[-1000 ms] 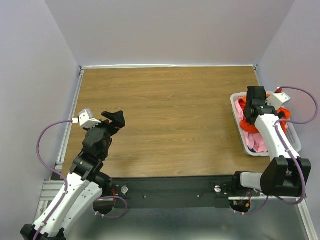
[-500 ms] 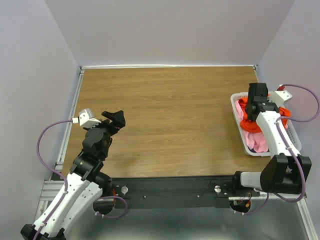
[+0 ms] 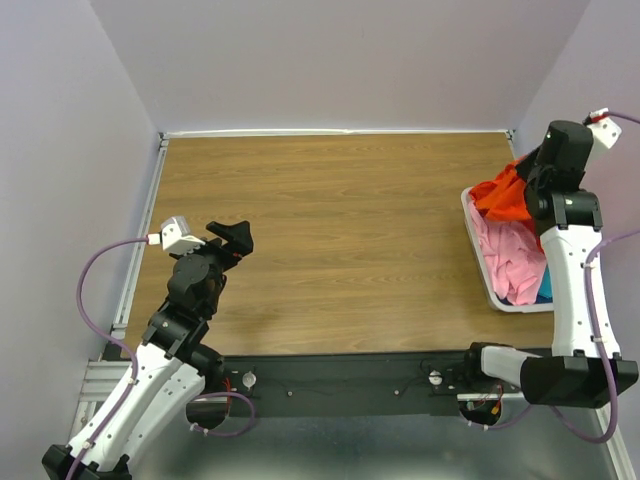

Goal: Fold and stack the t-shirts
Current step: Grab the tshirt from the pile, then move the tshirt to the center of the board

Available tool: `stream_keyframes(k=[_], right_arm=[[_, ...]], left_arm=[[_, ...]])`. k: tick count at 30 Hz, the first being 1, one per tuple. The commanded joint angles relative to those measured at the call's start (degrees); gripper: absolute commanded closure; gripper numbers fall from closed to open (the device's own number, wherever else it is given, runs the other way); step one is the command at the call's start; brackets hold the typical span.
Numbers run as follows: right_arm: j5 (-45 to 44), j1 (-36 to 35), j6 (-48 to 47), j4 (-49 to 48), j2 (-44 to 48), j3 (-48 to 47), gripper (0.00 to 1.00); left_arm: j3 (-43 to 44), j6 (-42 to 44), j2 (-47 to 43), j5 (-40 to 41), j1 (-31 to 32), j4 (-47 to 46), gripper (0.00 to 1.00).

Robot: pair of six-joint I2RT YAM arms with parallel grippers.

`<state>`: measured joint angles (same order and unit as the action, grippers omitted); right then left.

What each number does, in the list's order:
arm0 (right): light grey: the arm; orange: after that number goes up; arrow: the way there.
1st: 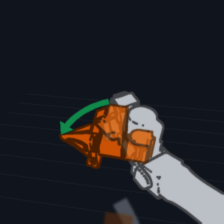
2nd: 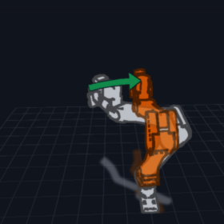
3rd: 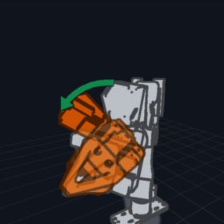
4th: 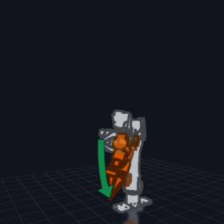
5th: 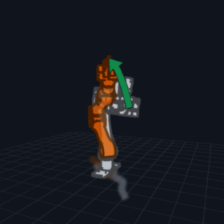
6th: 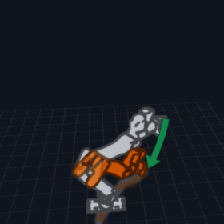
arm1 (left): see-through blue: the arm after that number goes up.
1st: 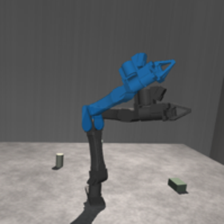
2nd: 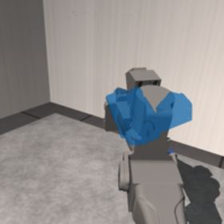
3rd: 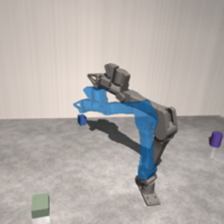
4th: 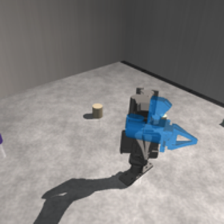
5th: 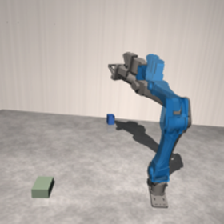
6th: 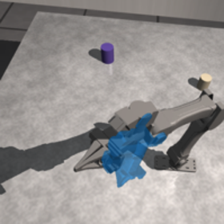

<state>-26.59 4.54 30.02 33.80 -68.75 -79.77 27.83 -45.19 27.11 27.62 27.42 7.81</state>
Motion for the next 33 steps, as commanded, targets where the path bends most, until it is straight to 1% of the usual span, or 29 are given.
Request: stream_keyframes(k=[1,3,4,7,8,9,12,13,15,16,17,18,21,22,24,25,26,28,29,30,31,32,33], right_arm=[[21.6,0.2,-5.1,-7.6,-1.3,-6.1,0.99],[29.0,0.2,-5.7,-8.2,-4.3,-9.1,0.99],[36.4,0.2,-5.8,-8.6,-5.4,-12.6,0.99],[45.1,-0.5,-3.9,-9.5,-9.4,-16.5,0.99],[48.4,-1.3,-3.7,-11.5,-9.8,-17.1,0.99],[49.3,-2.4,-3.6,-12.6,-10.3,-17.7,0.99],[48.0,-9.5,-4.8,-15.1,-11.8,-19.6,0.99],[47.4,-13.3,-5.0,-15.4,-12.4,-20.2,0.99],[48.5,-16.5,-5.2,-16.6,-14.7,-21.9,0.99],[49.2,-19.2,-5.1,-17.0,-15.8,-23.8,0.99],[50.0,-20.7,-5.5,-17.5,-18.1,-24.8,0.99],[49.7,-23.8,-5.9,-17.7,-19.4,-27.1,0.99],[48.6,-29.3,-7.4,-18.0,-25.4,-30.8,0.99],[49.7,-30.3,-7.8,-18.0,-26.9,-33.1,0.99],[52.2,-31.6,-8.2,-17.9,-30.6,-34.2,0.99],[54.7,-31.7,-8.6,-17.9,-31.3,-33.3,0.99],[55.3,-31.8,-10.2,-17.9,-31.5,-31.7,0.99],[53.8,-31.8,-13.4,-17.9,-29.1,-25.6,0.98],[48.2,-31.7,-16.7,-18.0,-27.6,-17.7,0.97],[43.5,-31.8,-17.4,-18.1,-26.1,-12.8,0.97],[38.3,-31.8,-17.7,-18.2,-23.3,-8.6,0.93],[28.3,-31.8,-19.2,-18.5,-22.4,-0.8,0.91],[23.3,-31.5,-19.4,-18.4,-21.9,2.3,0.84]], left_arm=[[-0.5,1.0,0.0,-0.1,-0.2,-1.1,0.02],[-0.5,1.0,0.0,0.0,-0.2,-1.2,0.02],[-0.6,0.9,0.1,0.1,-0.2,-1.2,0.02],[-0.8,0.8,0.2,0.2,-0.2,-1.6,0.02],[-0.8,0.8,0.3,0.1,-0.2,-1.6,0.02],[-0.7,0.9,0.4,-0.2,-0.2,-1.7,0.02],[-0.7,0.8,0.7,-0.5,-0.3,-2.0,0.02],[-0.8,1.0,0.7,-0.5,-0.3,-2.2,0.02],[-0.7,0.8,1.1,-0.5,-0.2,-2.4,0.02],[-0.4,0.8,1.4,-0.5,-0.2,-2.4,0.02],[-0.4,0.3,1.5,-0.7,-0.2,-2.4,0.02],[-0.3,-0.1,1.8,-0.7,-0.3,-2.2,0.02],[-0.5,-1.7,2.1,-1.3,-0.2,-1.9,0.02],[-0.6,-2.0,2.1,-1.7,-0.2,-1.6,0.02],[-0.4,-2.5,1.9,-3.0,-0.2,-0.8,0.02],[-0.3,-2.7,1.6,-3.3,-0.2,-0.3,0.02],[-0.2,-3.0,1.4,-3.4,-0.2,0.4,0.02],[-0.4,-4.2,0.1,-3.3,-0.2,1.5,0.02],[-0.7,-4.7,-0.3,-2.8,-0.2,2.6,0.02],[-1.0,-5.2,-0.8,-2.6,-0.2,3.0,0.02],[-1.8,-6.2,-1.9,-2.3,-0.2,3.9,0.02],[-2.2,-6.6,-2.4,-1.9,-0.2,4.2,0.02],[-2.8,-6.7,-3.4,-1.8,-0.2,4.4,0.02]])
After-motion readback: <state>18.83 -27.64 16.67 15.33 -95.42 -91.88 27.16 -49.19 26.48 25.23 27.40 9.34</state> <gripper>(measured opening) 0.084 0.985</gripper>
